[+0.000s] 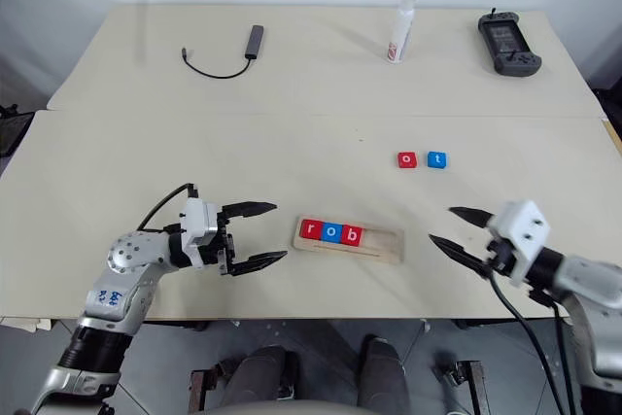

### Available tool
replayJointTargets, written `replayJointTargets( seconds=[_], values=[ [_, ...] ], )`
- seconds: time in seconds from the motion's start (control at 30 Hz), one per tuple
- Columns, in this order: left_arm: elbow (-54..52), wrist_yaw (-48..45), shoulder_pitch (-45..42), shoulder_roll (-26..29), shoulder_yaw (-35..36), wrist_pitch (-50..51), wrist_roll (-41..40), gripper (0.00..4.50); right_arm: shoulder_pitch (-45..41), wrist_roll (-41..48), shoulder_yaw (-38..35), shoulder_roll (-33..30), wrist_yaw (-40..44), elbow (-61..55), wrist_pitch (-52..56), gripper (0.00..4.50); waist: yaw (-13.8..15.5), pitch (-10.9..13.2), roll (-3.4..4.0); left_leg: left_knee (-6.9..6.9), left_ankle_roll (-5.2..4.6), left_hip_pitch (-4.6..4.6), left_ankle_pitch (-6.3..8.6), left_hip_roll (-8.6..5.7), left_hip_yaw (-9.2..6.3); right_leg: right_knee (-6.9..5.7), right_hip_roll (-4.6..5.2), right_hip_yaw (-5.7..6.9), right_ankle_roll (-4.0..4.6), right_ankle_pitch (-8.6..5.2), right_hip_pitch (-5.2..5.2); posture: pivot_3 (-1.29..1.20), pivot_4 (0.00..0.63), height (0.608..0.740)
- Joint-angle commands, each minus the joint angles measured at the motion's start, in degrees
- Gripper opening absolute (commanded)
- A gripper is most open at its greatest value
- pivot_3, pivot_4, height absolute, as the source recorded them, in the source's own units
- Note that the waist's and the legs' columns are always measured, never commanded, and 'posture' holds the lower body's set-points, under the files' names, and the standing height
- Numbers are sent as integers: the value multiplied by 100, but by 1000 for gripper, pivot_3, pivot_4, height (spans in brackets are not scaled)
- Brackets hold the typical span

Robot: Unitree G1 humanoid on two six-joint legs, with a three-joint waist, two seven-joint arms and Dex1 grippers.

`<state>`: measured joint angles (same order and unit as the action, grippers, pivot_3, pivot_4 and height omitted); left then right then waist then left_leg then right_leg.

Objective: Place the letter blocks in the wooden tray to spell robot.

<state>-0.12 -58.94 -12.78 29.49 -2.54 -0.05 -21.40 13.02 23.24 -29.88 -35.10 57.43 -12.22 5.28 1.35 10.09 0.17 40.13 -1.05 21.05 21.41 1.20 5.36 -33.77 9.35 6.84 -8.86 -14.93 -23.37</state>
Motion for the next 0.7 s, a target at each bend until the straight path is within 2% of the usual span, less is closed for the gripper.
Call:
replayJointTargets(
  seconds=[0.03,0.2,0.37,0.47,0.53,0.63,0.7],
  values=[
    [39,-100,-24,79,154,-75,-64,4500,255,119,-358,68,-122,191,-383,4454,-7,0,1,0,0,0,0,-1,3,1,0,-3,0,0,0,0,150,740],
    [73,-165,-50,68,265,86,-226,4500,304,40,-360,141,-357,630,-673,4454,-60,0,1,2,0,-10,0,1,10,-3,0,-15,0,0,1,0,150,740],
    [-47,8,-58,-30,297,194,-227,4500,-446,89,59,-161,-747,472,6,4454,-146,-2,3,5,0,-11,0,2,11,-8,1,-22,0,0,0,0,150,740],
    [-119,28,-29,-58,286,219,-214,4500,-1270,94,598,-523,-965,347,998,4454,-152,-3,5,5,0,-12,0,5,11,-11,1,-21,1,0,-3,0,150,740],
    [-196,-74,17,-26,242,369,-308,4500,-1760,-239,1069,-874,-1335,290,1976,4454,-152,-4,7,5,0,-11,0,5,11,-12,0,-21,1,-1,-4,0,150,740],
    [-320,-44,101,-43,212,368,-268,4500,-3040,-441,1666,-970,-2179,527,3709,4454,-148,-4,8,8,0,-4,0,6,8,-12,1,-17,3,-1,-8,0,150,740],
    [-354,-6,130,-63,205,325,-222,4500,-3538,-577,1968,-999,-2295,723,4080,4454,-131,-4,8,14,0,6,0,5,6,-14,3,-17,3,-1,-16,0,150,740]
  ],
)
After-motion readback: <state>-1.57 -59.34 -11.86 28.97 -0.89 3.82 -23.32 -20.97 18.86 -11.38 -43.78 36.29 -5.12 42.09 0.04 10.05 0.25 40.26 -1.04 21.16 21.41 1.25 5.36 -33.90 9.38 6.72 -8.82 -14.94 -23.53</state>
